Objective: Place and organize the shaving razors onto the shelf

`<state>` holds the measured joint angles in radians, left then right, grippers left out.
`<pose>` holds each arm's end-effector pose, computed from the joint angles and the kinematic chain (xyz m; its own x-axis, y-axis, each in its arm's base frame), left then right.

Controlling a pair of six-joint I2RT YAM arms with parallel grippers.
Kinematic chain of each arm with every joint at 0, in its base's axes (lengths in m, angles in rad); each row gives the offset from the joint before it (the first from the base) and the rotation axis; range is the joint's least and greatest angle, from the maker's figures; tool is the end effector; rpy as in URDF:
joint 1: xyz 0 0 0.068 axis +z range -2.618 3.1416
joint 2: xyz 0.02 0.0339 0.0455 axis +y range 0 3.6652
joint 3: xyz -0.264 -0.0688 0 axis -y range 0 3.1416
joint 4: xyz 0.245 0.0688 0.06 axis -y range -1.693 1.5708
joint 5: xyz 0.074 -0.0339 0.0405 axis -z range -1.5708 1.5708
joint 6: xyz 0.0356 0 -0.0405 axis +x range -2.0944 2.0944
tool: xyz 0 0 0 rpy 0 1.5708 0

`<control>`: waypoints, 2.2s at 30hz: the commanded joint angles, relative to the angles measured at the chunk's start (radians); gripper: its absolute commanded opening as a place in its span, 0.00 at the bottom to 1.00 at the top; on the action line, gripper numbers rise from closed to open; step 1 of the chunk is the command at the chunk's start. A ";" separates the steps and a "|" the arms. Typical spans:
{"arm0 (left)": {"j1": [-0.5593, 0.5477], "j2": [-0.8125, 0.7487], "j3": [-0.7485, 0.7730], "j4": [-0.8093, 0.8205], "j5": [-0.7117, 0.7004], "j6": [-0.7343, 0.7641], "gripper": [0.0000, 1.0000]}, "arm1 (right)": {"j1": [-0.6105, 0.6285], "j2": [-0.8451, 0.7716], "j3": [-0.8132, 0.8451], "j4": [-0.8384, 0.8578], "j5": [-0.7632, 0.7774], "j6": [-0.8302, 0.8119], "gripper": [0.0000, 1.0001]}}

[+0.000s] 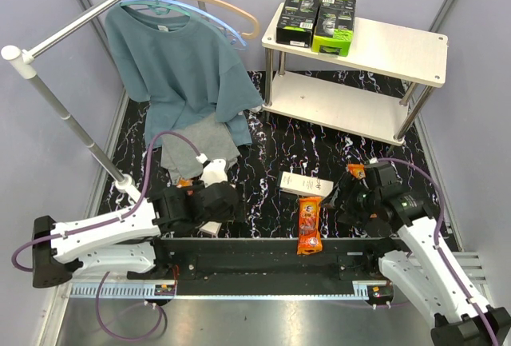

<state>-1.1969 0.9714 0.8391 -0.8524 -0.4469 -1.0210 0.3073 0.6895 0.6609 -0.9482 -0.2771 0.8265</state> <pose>0.0803 -0.1624 0.2702 -0.8003 -0.0653 -0.5960 0.1336 0.9496 -0.2835 0.1148 0.0466 0.2447 -0.8565 0.4705 -0.2124 0.2850 0.7741 0.5653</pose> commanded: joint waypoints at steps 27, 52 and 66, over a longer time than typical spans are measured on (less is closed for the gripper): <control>0.013 0.000 0.049 0.044 -0.003 0.038 0.99 | 0.115 0.458 -0.139 0.333 -0.085 -0.052 0.62; 0.014 -0.066 0.031 0.036 -0.012 0.022 0.99 | 0.194 0.565 -0.144 0.453 -0.047 -0.109 0.23; 0.016 -0.091 0.008 0.016 -0.019 0.015 0.99 | 0.204 0.348 -0.012 0.374 -0.088 -0.078 0.00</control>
<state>-1.1851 0.8982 0.8547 -0.8387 -0.4461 -1.0016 0.5037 1.0950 0.5598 -0.5598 -0.3580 0.7315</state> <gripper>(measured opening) 0.988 0.011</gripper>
